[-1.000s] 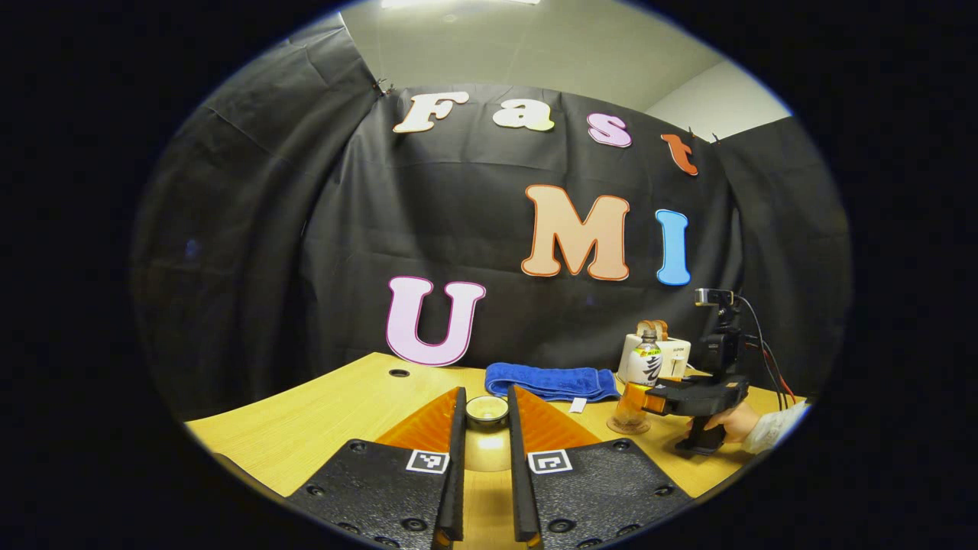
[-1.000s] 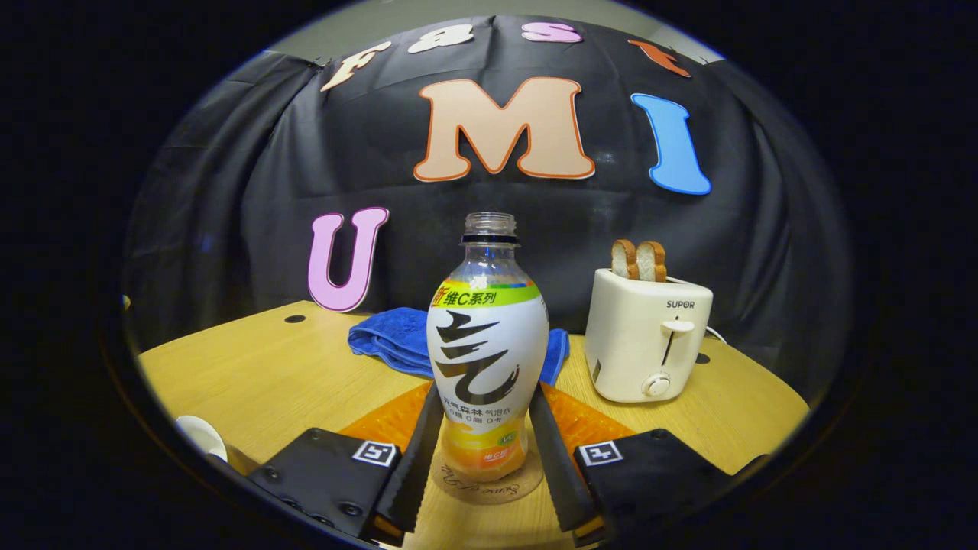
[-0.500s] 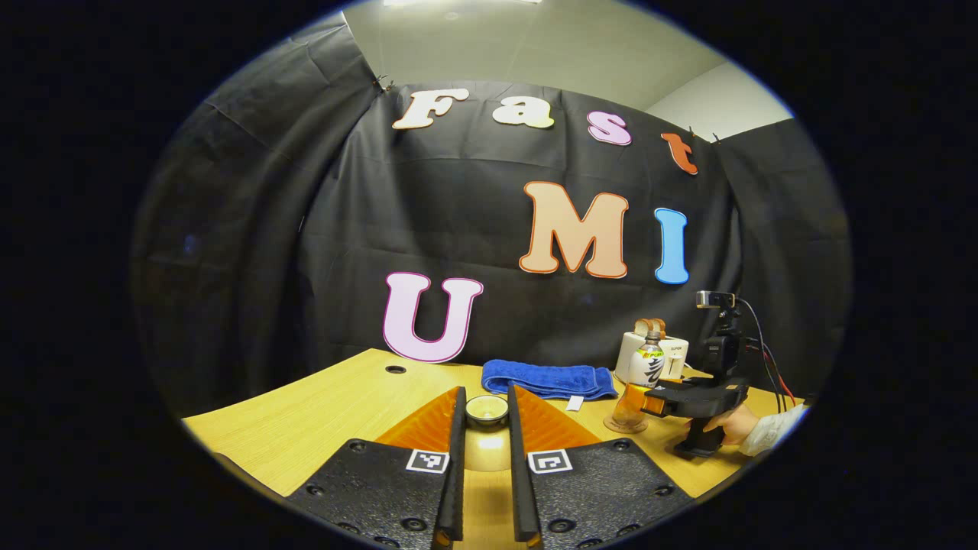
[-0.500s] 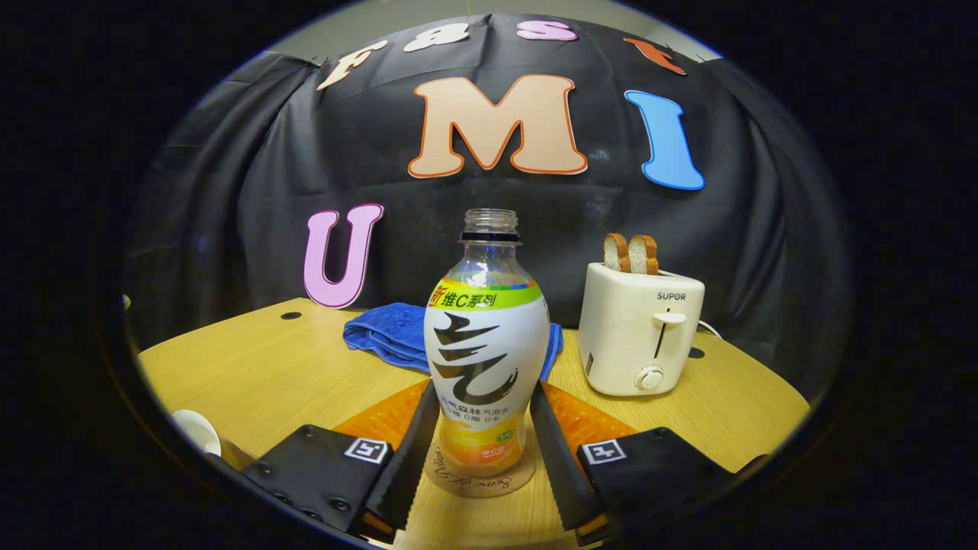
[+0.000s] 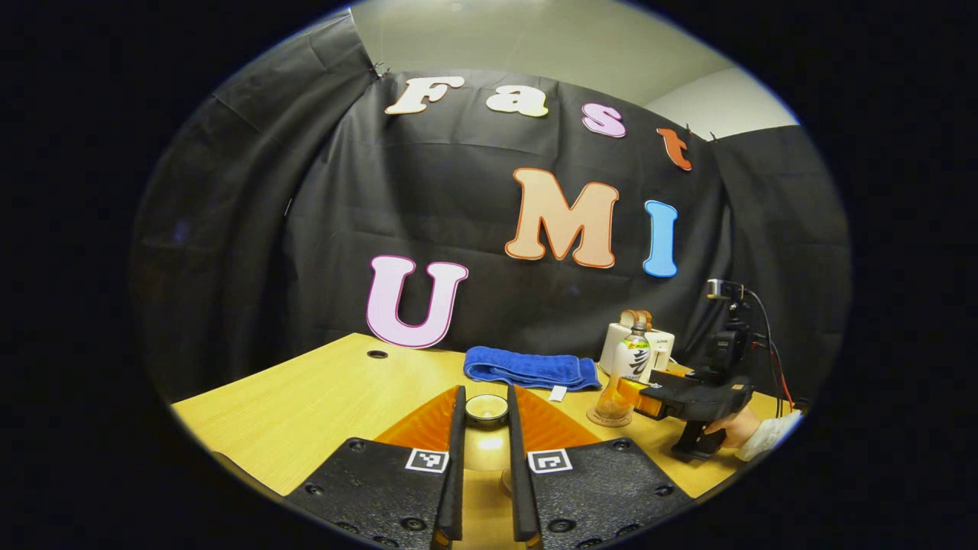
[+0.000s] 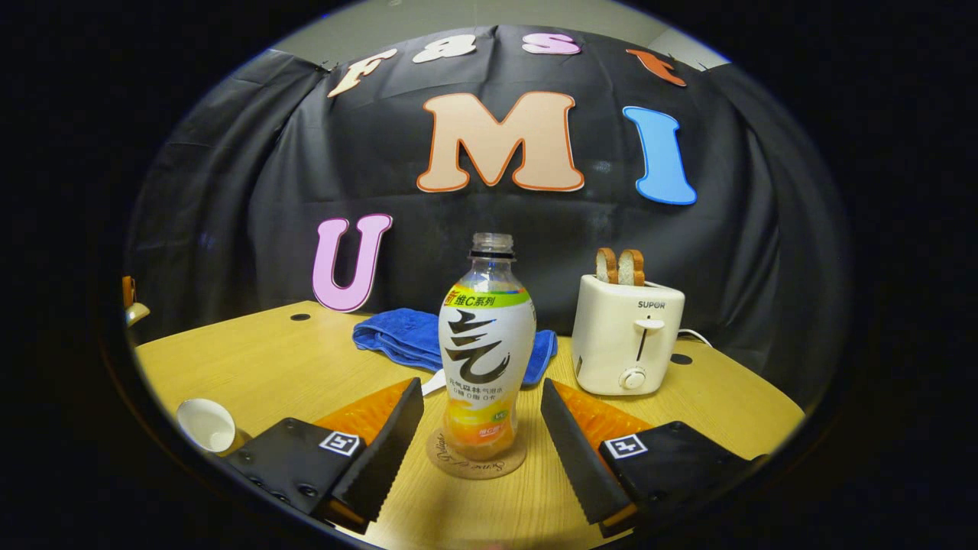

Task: Open the teacup lid with one hand, grasp the water bottle and pour water into the teacup with the other hand; after pouring, place the water bottle on the coaster and then close the teacup lid.

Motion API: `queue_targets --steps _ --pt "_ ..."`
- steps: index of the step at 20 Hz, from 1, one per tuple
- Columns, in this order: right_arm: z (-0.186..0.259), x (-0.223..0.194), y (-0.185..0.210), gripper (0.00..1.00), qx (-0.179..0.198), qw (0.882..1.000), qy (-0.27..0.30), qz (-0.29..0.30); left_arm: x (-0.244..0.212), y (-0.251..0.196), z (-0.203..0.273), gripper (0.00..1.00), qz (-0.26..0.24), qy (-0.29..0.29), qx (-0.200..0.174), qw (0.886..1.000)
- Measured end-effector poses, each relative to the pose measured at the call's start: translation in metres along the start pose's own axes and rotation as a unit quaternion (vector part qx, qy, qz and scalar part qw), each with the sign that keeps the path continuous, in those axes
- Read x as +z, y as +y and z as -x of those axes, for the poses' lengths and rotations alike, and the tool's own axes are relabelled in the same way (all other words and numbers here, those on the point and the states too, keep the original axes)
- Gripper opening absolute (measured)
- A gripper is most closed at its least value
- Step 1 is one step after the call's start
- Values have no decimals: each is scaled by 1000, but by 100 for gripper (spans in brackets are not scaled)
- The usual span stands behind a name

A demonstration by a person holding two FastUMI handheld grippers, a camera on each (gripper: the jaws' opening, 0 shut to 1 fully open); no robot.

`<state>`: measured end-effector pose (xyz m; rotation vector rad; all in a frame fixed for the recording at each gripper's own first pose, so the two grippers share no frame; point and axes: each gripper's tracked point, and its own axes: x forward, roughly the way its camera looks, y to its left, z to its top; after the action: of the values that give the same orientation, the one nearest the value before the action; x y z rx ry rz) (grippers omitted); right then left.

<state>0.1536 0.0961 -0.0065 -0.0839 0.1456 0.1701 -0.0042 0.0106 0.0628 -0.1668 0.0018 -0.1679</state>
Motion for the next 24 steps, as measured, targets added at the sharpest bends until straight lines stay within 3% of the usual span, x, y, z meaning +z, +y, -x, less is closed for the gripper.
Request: queue_targets --steps 9,10,11,12,14,16,17,20,21,22,24 --pt "93 27 -11 99 17 998 -59 -6 -38 -38 -16 23 -3 43 -32 999" --pt "102 28 -10 94 21 998 -63 -6 -41 -42 -18 23 -7 46 -34 998" --pt "108 28 -11 98 23 997 -67 -6 -42 -47 -20 22 -10 47 -38 998" --pt "113 28 -11 94 24 997 -68 -6 -45 -52 -22 23 -14 48 -42 998" --pt "121 21 -10 98 27 998 -62 -4 -50 -61 -25 23 -19 53 -50 997" --pt "129 16 -9 94 32 998 -57 -6 -56 -65 -27 23 -23 57 -53 997" --pt "134 16 -8 98 33 998 -60 -9 -60 -66 -29 23 -28 60 -51 997" --pt "141 15 -9 100 30 997 -69 -13 -72 -64 -33 23 -43 73 -41 996" --pt "143 13 -9 94 30 997 -68 -12 -75 -65 -35 23 -46 76 -40 995" --pt "143 11 -10 98 30 997 -65 -10 -79 -67 -36 23 -47 81 -41 995" --pt "144 5 -10 94 31 998 -55 -12 -87 -69 -38 24 -50 89 -42 994"
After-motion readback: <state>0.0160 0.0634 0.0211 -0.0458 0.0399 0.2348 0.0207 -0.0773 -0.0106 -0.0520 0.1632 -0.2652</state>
